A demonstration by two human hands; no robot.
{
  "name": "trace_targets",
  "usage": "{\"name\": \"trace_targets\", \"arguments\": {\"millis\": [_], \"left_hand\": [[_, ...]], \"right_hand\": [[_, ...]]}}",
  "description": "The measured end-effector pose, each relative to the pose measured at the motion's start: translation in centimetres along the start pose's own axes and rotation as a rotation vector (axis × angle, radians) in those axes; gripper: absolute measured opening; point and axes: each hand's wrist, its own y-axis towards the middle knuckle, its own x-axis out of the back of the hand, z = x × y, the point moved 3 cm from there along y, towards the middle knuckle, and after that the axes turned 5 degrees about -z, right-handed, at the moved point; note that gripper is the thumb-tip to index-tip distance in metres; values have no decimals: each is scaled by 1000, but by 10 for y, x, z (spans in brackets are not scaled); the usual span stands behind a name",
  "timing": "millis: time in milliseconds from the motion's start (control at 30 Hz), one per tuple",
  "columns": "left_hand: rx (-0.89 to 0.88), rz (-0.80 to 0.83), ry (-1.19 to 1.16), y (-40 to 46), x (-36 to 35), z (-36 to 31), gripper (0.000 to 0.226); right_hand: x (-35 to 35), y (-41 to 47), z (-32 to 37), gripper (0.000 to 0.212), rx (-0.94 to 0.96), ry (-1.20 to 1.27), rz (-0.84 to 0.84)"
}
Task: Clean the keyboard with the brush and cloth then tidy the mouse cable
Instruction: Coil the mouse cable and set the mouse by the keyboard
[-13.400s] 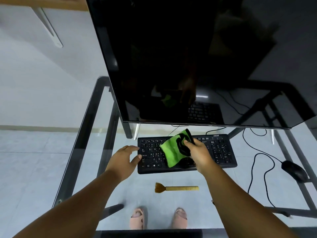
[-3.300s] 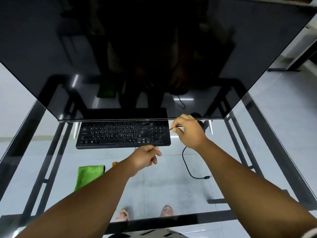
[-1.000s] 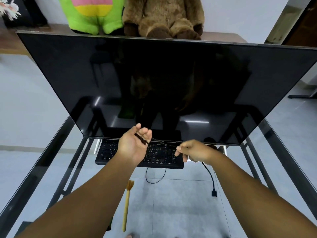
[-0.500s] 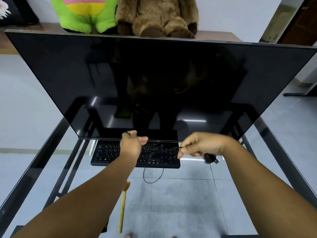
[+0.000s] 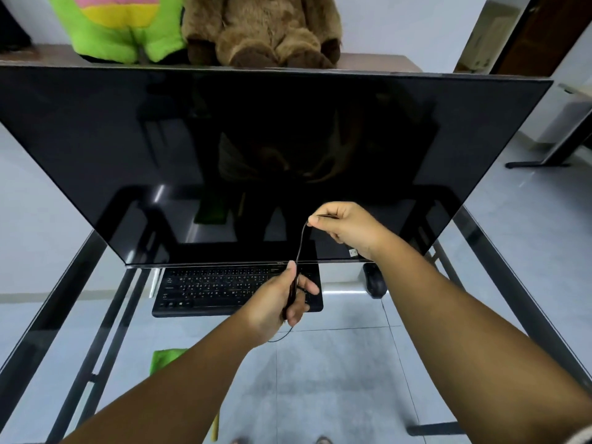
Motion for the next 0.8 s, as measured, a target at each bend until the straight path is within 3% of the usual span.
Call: {"name": "trace_targets", "arguments": {"millis": [133,267,467,800], "left_hand": [[36,-16,-233,-5,0,-9,56],[38,-76,-478,-6,10,-22,54],[34,-115,-628,-2,21,-32,46],[52,-41,-611,8,15,-41,46]], "right_hand": [[-5,2,-22,11,3,-23,-119],[-14,-4,-50,6,-50,-167,-9],[-23,-20,-54,6,3,-293,58],[-22,-30,-35,15,-162,257,230]]}}
